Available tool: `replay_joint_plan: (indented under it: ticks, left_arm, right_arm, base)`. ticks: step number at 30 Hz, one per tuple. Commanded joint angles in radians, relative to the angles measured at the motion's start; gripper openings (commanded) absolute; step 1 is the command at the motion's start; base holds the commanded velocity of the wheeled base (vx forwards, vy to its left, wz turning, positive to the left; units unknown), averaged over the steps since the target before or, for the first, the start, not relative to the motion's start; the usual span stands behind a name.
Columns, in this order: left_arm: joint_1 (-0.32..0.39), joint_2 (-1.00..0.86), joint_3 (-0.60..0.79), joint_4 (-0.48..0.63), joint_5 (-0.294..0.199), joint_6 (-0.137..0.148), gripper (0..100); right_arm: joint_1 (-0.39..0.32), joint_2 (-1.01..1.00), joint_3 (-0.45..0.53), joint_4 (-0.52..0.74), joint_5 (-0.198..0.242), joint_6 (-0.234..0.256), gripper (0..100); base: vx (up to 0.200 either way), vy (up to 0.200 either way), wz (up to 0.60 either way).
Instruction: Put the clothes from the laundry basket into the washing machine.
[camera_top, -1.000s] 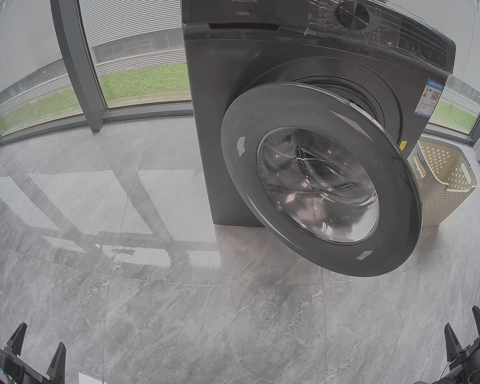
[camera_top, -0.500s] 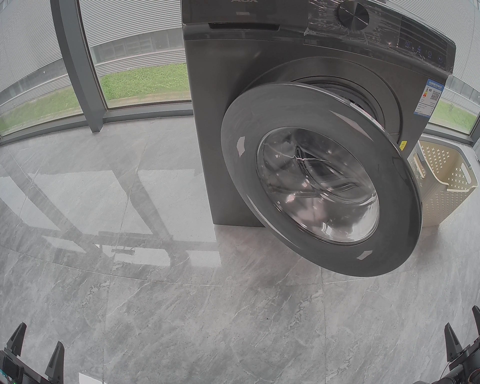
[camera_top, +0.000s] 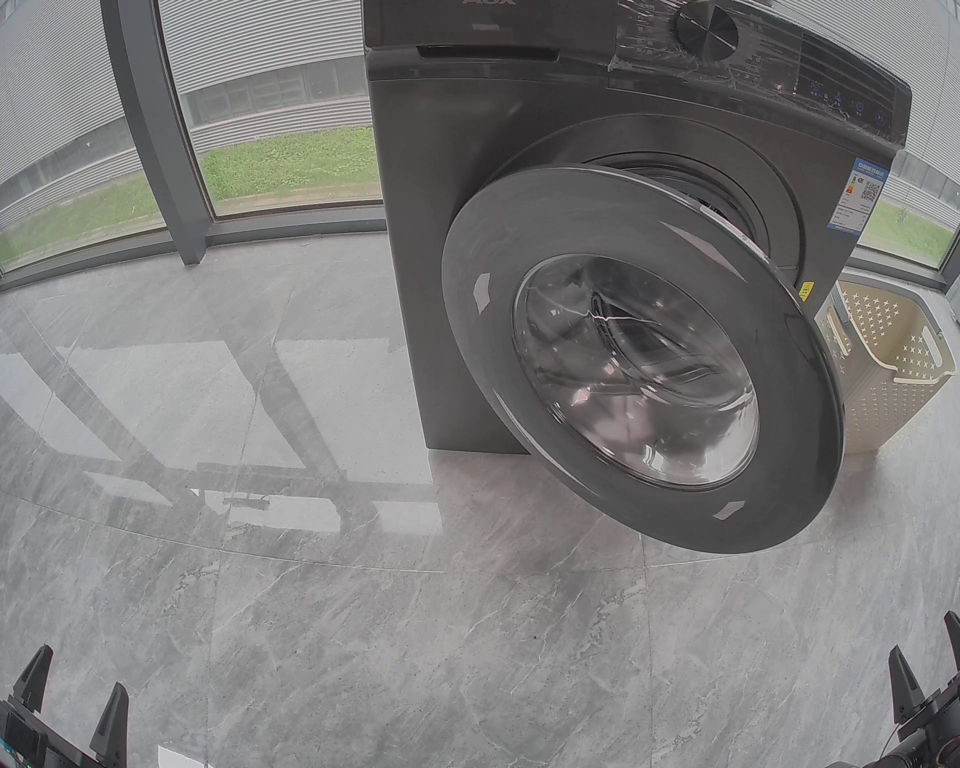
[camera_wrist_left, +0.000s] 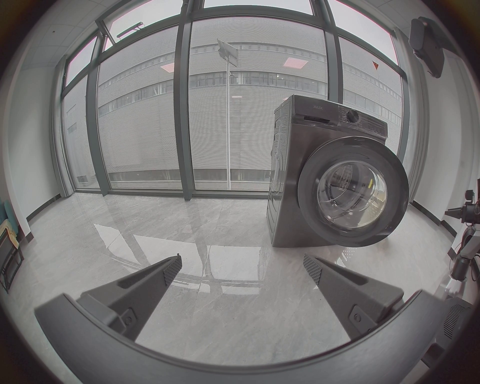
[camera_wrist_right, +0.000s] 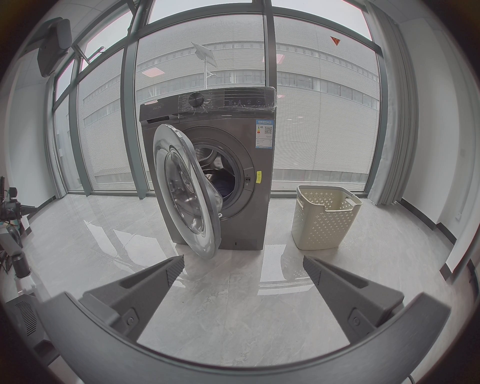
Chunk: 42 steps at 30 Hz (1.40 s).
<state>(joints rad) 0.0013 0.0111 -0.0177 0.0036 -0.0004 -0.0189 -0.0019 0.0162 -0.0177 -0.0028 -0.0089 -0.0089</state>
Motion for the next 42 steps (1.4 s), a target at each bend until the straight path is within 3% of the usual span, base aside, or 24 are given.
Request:
replay_joint_plan:
  ticks: [1, 11, 16, 18, 19, 20, 21, 24, 25, 26, 27, 29, 31, 32, 35, 36, 40, 42]
  left_arm:
    - [0.000, -0.003, 0.016, 0.001, 0.002, -0.001, 100]
    - [0.000, -0.003, 0.016, -0.001, 0.003, -0.004, 100]
    - [0.000, -0.003, 0.016, -0.001, 0.003, -0.004, 100]
    - [0.000, -0.003, 0.016, -0.001, 0.003, -0.003, 100]
    - [0.000, -0.003, 0.016, -0.001, 0.003, -0.003, 100]
    - [0.000, -0.003, 0.016, -0.001, 0.003, 0.004, 100]
    - [0.000, -0.003, 0.016, -0.001, 0.000, 0.008, 100]
    - [0.000, -0.005, 0.016, -0.001, 0.002, 0.020, 100]
    - [0.000, -0.005, 0.016, -0.001, 0.002, 0.020, 100]
    - [0.000, -0.005, 0.016, -0.001, 0.002, 0.020, 100]
    - [0.000, -0.005, 0.016, -0.001, 0.002, 0.022, 100]
    - [0.000, -0.005, 0.016, -0.001, 0.003, 0.020, 100]
    - [0.000, -0.005, 0.018, -0.001, 0.003, 0.022, 100]
    - [0.002, -0.005, 0.018, -0.001, 0.003, 0.022, 100]
    - [0.000, -0.005, 0.018, -0.001, 0.007, 0.024, 100]
    - [0.000, -0.005, 0.018, -0.001, 0.007, 0.024, 100]
    - [0.000, -0.005, 0.018, -0.001, 0.008, 0.025, 100]
    - [0.000, -0.005, 0.018, -0.001, 0.007, 0.025, 100]
  right_arm:
    - [-0.003, -0.010, 0.018, 0.000, 0.001, 0.000, 100]
    - [-0.001, -0.013, 0.018, 0.000, 0.000, 0.023, 100]
    - [0.000, -0.016, -0.004, -0.014, 0.067, -0.037, 100]
    - [0.002, 0.008, -0.134, -0.054, 0.109, -0.003, 100]
    - [0.002, 0.008, -0.134, -0.054, 0.109, -0.003, 100]
    - [0.003, 0.103, -0.265, -0.060, 0.164, 0.049, 100]
    - [-0.001, 0.168, -0.306, -0.059, 0.204, 0.063, 100]
    - [-0.013, 0.375, -0.320, -0.075, 0.325, 0.061, 100]
    - [-0.013, 0.375, -0.320, -0.075, 0.325, 0.061, 100]
    - [-0.003, 0.505, -0.326, -0.094, 0.374, 0.050, 100]
    - [0.003, 0.562, -0.327, -0.115, 0.389, 0.040, 100]
    - [0.066, 0.728, -0.324, -0.224, 0.414, 0.037, 100]
    - [0.163, 0.887, -0.304, -0.387, 0.406, 0.061, 100]
    - [0.172, 0.906, -0.301, -0.407, 0.403, 0.066, 100]
    - [0.301, 1.079, -0.277, -0.588, 0.293, 0.107, 100]
    - [0.381, 1.147, -0.274, -0.648, 0.221, 0.122, 100]
    - [0.585, 1.291, -0.278, -0.810, 0.035, 0.234, 100]
    - [0.632, 1.348, -0.286, -0.881, -0.011, 0.248, 100]
  base:
    - [0.000, 0.000, 0.00]
    - [0.000, -0.100, 0.00]
    - [0.000, -0.200, 0.00]
    - [0.000, -0.200, 0.00]
    - [0.000, 0.000, 0.00]
    - [0.000, 0.000, 0.00]
    - [0.000, 0.000, 0.00]
    - [0.000, 0.000, 0.00]
    - [0.000, 0.000, 0.00]
    - [0.000, 0.000, 0.00]
    - [0.000, 0.000, 0.00]
    - [0.000, 0.000, 0.00]
    - [0.000, -0.100, 0.00]
    - [0.000, -0.200, 0.00]
    - [0.000, -0.200, 0.00]
    - [0.000, -0.200, 0.00]
    - [0.000, -0.150, 0.00]
    - [0.000, 0.000, 0.00]
